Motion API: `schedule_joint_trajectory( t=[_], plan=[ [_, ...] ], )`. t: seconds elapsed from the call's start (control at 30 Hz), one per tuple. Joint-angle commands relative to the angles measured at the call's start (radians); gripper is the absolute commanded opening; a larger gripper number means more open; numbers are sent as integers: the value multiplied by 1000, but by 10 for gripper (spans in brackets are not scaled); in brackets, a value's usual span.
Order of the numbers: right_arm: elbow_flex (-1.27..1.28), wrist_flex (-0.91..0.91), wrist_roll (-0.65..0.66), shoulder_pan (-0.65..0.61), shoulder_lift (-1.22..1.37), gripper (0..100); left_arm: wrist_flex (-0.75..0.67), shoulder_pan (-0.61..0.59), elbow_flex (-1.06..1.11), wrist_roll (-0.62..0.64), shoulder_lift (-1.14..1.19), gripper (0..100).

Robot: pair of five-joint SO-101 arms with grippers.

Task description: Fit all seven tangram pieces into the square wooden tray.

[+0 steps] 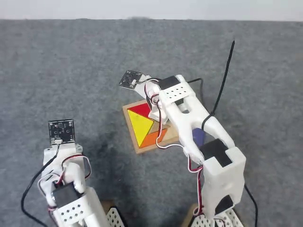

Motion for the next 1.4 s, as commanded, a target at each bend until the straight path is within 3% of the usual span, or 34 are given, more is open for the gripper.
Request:
schedule_joint_trajectory(
  t=[0.0,0.27,0.53,0.63,0.73,0.83,1.37],
  plan=[
    [-52,12,2,-4,-19,199,3,0,-8,-12,-15,15],
    [-54,8,-6,-8,-19,289,3,0,-8,-12,-15,15],
    [-118,30,-20,42,-21,287,3,0,-8,-12,-15,15],
    [-169,61,-92,145,-21,207,3,0,-8,-12,-15,15],
    [-170,59,-146,203,-13,9,3,0,-8,-12,-15,15],
    [-107,50,-153,203,-8,42,3,0,-8,-12,-15,15],
    [68,-65,-152,128,-8,8,3,0,-8,-12,-15,15]
  ],
)
